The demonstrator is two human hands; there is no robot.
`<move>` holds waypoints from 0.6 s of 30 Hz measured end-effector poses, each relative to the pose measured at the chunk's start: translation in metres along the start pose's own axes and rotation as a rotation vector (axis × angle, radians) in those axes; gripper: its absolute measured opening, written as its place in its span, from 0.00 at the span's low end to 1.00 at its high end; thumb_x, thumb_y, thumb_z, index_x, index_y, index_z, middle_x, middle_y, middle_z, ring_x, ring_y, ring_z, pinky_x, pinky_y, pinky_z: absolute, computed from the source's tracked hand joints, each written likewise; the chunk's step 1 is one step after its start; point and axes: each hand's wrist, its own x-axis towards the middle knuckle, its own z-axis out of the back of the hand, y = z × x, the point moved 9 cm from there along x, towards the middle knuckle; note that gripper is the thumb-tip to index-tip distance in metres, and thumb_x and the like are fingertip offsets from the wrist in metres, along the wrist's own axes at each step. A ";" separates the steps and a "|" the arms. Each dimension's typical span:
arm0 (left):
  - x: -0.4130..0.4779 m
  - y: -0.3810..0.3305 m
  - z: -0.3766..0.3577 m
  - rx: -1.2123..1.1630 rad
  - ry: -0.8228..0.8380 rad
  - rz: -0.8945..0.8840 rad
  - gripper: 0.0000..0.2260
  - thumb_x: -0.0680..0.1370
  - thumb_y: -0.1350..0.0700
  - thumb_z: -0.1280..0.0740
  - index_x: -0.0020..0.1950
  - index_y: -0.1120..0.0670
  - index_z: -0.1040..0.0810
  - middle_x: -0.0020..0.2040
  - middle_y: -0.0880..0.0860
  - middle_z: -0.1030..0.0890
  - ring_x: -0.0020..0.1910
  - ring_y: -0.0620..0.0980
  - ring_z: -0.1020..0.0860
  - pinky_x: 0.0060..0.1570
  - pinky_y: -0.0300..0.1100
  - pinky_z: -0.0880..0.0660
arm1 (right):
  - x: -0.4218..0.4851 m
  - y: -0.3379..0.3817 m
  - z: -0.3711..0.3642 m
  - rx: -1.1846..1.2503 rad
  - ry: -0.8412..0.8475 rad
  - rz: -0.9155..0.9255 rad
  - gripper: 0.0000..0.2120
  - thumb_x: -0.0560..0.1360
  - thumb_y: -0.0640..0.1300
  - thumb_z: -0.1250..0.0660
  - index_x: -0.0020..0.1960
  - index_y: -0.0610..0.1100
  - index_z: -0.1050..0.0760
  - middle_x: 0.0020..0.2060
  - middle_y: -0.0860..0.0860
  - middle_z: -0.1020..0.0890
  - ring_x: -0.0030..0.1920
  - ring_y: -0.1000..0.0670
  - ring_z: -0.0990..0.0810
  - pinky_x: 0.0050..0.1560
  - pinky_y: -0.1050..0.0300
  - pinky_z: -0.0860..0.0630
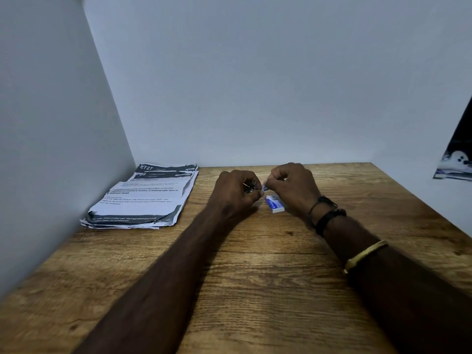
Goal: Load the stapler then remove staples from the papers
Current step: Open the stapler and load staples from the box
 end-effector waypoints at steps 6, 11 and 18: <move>0.000 0.022 0.010 0.082 0.006 0.174 0.06 0.69 0.50 0.21 0.41 0.49 0.15 0.40 0.46 0.14 0.42 0.46 0.17 0.48 0.48 0.19 | 0.000 -0.011 0.001 0.103 0.056 -0.067 0.05 0.72 0.47 0.27 0.40 0.47 0.15 0.54 0.56 0.17 0.66 0.50 0.25 0.70 0.40 0.33; -0.003 0.037 0.011 0.110 0.016 0.284 0.08 0.67 0.50 0.20 0.35 0.47 0.18 0.40 0.47 0.15 0.44 0.47 0.17 0.45 0.42 0.21 | -0.009 -0.019 -0.023 -0.105 0.277 -0.111 0.05 0.68 0.51 0.25 0.39 0.50 0.15 0.77 0.56 0.33 0.79 0.49 0.42 0.74 0.38 0.53; -0.003 0.042 0.007 0.119 0.067 0.317 0.09 0.67 0.48 0.18 0.37 0.48 0.16 0.40 0.47 0.15 0.44 0.46 0.18 0.39 0.37 0.29 | -0.011 -0.023 -0.036 -0.303 0.363 -0.070 0.06 0.69 0.51 0.26 0.45 0.52 0.15 0.79 0.54 0.36 0.82 0.46 0.49 0.76 0.36 0.55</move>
